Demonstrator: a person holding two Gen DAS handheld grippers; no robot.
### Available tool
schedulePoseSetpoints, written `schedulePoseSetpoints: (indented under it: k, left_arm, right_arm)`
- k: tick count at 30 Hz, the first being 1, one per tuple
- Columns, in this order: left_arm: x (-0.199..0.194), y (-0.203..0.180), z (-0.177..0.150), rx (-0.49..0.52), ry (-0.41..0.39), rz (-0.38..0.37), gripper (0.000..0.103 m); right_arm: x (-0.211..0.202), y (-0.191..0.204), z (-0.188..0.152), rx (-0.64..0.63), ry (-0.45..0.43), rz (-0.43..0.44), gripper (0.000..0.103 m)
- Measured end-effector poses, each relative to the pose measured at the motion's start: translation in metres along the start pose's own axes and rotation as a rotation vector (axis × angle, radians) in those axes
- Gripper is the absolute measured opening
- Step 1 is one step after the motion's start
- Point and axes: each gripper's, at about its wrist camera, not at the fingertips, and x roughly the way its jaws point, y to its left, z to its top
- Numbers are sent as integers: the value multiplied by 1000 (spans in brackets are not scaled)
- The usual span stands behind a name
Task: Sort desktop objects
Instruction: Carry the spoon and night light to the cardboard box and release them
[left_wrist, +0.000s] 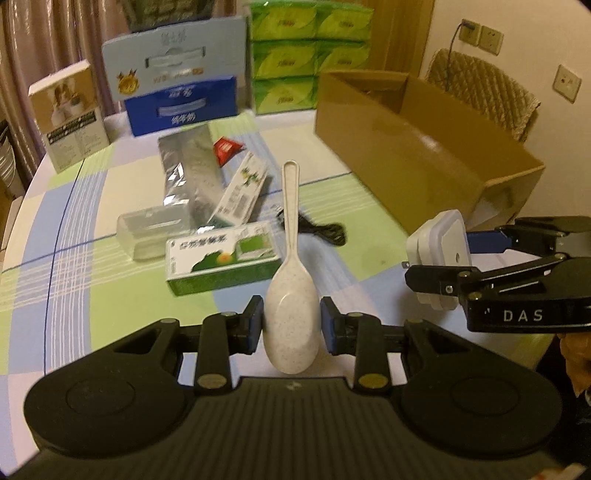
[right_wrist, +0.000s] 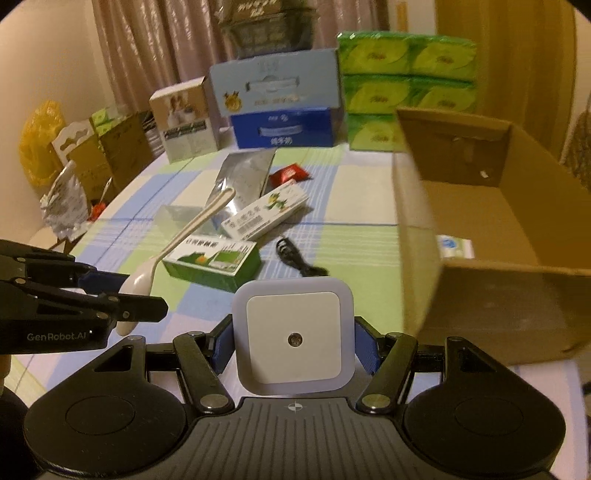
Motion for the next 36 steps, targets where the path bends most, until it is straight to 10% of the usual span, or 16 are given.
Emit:
schedulePoseSetpoints:
  k: [16,36]
  left_arm:
    - [-11,-102,79,84,-103,-126,28]
    - [98,-158,154,74,-36,-197,28]
  right_arm:
    - [-104,-87,55,59,-154,-133,62]
    - [-52,-200,94,126,-98,-179,62]
